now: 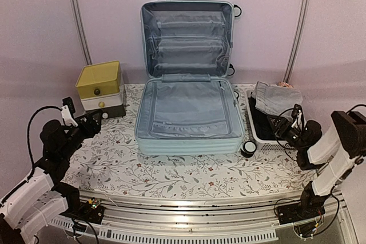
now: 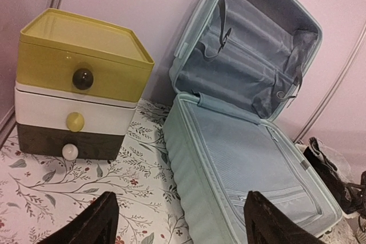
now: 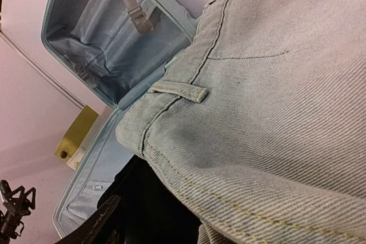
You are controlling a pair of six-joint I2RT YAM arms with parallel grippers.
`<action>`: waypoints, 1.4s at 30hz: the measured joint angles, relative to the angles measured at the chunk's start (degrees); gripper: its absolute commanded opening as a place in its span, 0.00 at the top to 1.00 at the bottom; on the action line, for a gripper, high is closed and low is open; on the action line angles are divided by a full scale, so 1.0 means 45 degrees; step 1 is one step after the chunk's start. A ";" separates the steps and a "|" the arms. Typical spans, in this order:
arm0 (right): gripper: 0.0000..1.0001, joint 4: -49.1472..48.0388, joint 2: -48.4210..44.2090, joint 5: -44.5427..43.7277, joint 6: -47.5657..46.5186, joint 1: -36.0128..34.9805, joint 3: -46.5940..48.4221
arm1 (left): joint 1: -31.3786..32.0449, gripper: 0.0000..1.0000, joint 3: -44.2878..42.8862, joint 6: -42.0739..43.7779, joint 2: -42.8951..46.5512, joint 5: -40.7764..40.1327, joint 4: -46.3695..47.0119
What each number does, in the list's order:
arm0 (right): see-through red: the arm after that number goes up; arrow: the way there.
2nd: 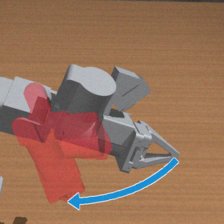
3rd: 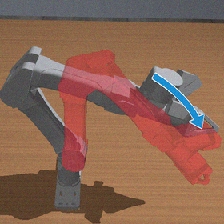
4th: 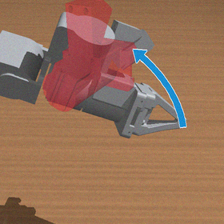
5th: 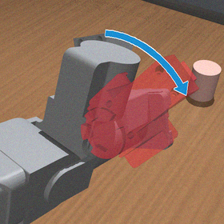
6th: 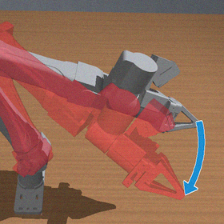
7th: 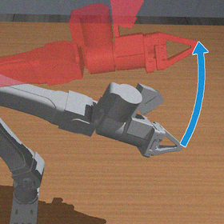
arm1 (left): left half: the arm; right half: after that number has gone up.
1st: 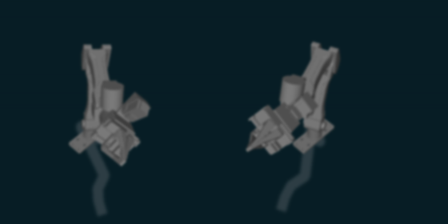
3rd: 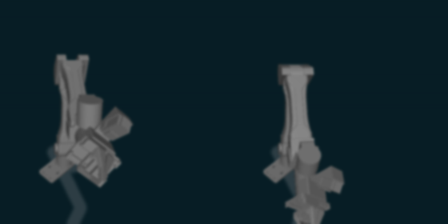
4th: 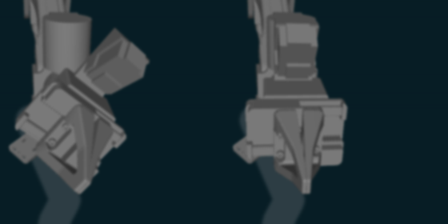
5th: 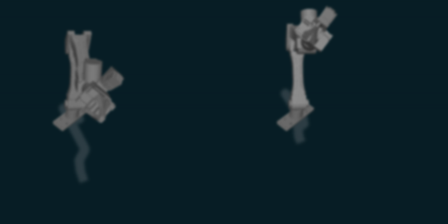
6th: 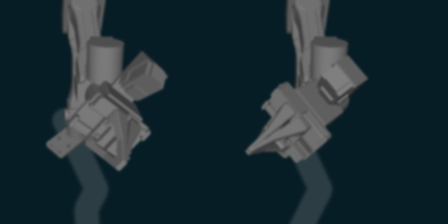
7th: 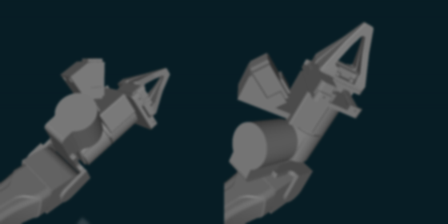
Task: Open, take out, and arrange the luggage
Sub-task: Reset both arms
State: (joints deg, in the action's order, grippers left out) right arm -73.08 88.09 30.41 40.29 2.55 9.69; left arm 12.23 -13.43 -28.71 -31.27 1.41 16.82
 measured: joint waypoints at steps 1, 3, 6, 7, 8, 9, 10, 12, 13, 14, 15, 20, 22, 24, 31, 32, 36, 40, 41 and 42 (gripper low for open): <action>0.27 -0.0729 0.0831 0.0228 0.0238 0.0097 0.0379 | 0.0000 0.22 0.0000 0.0039 -0.0102 -0.0068 -0.0010; 0.27 -0.1914 0.2205 0.0578 0.0670 0.0185 0.1171 | 0.0000 0.19 0.0000 0.0087 -0.0291 -0.0180 0.0005; 0.26 -0.2914 0.3759 0.0967 0.1263 0.0214 0.2511 | -0.0005 0.18 0.0029 0.0146 -0.0636 -0.0321 0.0107; 0.25 -0.2977 0.4119 0.1073 0.1409 0.0214 0.2968 | -0.0005 0.18 0.0044 0.0151 -0.0758 -0.0364 0.0151; 0.24 -0.2948 0.4391 0.1171 0.1481 0.0214 0.3376 | -0.0039 0.18 0.0053 0.0151 -0.0952 -0.0374 0.0257; 0.23 -0.2846 0.4639 0.1243 0.1530 0.0214 0.3789 | -0.0087 0.18 0.0053 0.0155 -0.1195 -0.0374 0.0369; 0.21 -0.2720 0.4760 0.1297 0.1540 0.0214 0.4061 | -0.0136 0.18 0.0053 0.0180 -0.1389 -0.0359 0.0457; 0.19 -0.2205 0.4755 0.1379 0.1506 0.0214 0.4391 | -0.0282 0.17 0.0049 0.0282 -0.1909 -0.0262 0.0646; 0.18 -0.1860 0.4619 0.1413 0.1404 0.0214 0.4454 | -0.0364 0.17 0.0044 0.0345 -0.2166 -0.0219 0.0680; 0.17 -0.1379 0.4352 0.1443 0.1287 0.0214 0.4464 | -0.0461 0.17 0.0044 0.0437 -0.2433 -0.0175 0.0675; 0.16 -0.0826 0.3973 0.1477 0.1122 0.0214 0.4464 | -0.0515 0.17 0.0044 0.0520 -0.2550 -0.0160 0.0675; 0.12 0.2404 0.1282 0.1554 -0.0078 0.0214 0.4551 | -0.0627 0.17 -0.0296 0.1229 -0.2943 -0.0126 0.0719; 0.12 0.3866 -0.0015 0.1622 -0.0714 0.0214 0.4945 | -0.0627 0.16 -0.0607 0.1598 -0.3152 -0.0151 0.0782; 0.11 0.4750 -0.0719 0.1656 -0.1224 0.0214 0.5280 | -0.0631 0.15 -0.0947 0.1996 -0.3390 -0.0199 0.0826; 0.04 0.8174 -0.3439 0.0957 -0.3594 0.0209 0.5727 | -0.0709 0.12 -0.1569 0.4109 -0.4881 -0.1039 0.1739; 0.01 0.8510 -0.3876 0.0646 -0.3900 0.0209 0.5712 | -0.0767 0.12 -0.1569 0.4221 -0.5071 -0.1175 0.1836; 0.01 0.8888 -0.5629 -0.0476 -0.4779 0.0214 0.5207 | -0.1015 0.11 -0.1248 0.4551 -0.5940 -0.1817 0.3177; 0.01 0.8223 -0.6567 -0.1491 -0.5459 0.0209 0.3871 | -0.1146 0.10 -0.0806 0.5183 -0.7164 -0.2239 0.4595; 0.01 0.8121 -0.6509 -0.1656 -0.5600 0.0214 0.3604 | -0.1287 0.11 -0.0709 0.5357 -0.7543 -0.2234 0.5017; 0.01 0.8068 -0.6363 -0.1734 -0.5858 0.0214 0.3313 | -0.1515 0.11 -0.0597 0.5445 -0.7927 -0.2166 0.5508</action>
State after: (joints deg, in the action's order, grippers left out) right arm -36.77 59.46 22.61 13.93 3.51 24.60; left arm 5.41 -16.12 -4.21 -66.94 -8.34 41.60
